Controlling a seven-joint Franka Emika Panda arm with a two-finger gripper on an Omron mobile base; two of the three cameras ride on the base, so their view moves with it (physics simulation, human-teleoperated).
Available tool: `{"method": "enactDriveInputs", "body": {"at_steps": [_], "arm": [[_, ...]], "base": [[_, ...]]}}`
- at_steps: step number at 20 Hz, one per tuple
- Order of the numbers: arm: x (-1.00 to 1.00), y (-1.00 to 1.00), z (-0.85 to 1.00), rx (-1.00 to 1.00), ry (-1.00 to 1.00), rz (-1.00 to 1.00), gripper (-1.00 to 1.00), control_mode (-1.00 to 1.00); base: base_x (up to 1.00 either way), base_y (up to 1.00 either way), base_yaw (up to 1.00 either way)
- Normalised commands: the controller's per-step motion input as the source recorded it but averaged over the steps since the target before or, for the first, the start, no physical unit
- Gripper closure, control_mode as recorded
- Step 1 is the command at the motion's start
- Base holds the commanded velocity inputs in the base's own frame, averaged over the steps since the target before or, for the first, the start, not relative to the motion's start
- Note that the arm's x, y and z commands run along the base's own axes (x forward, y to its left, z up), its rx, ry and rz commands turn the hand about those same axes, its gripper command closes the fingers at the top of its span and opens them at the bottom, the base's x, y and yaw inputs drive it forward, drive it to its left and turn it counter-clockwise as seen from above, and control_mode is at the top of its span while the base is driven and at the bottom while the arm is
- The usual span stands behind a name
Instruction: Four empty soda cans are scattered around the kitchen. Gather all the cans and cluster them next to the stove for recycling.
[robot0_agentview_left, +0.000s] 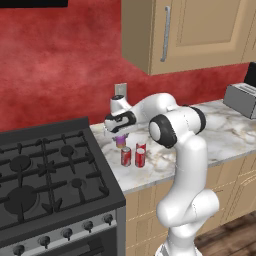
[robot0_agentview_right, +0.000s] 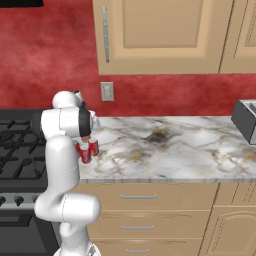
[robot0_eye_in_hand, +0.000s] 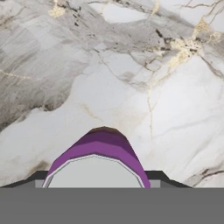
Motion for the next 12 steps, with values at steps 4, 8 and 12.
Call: {"method": "enactDriveInputs", "body": {"at_steps": [4,8,12], "arm": [[0.14,-0.10,-0.17,0.05,0.00,0.00,1.00,-1.00],[0.06,-0.10,-0.08,0.05,0.00,0.00,1.00,-1.00],[-0.06,-0.05,-0.01,0.07,0.00,-0.02,1.00,-1.00]], "base": [[0.00,0.00,0.00],[0.00,0.00,0.00],[0.00,0.00,0.00]]}}
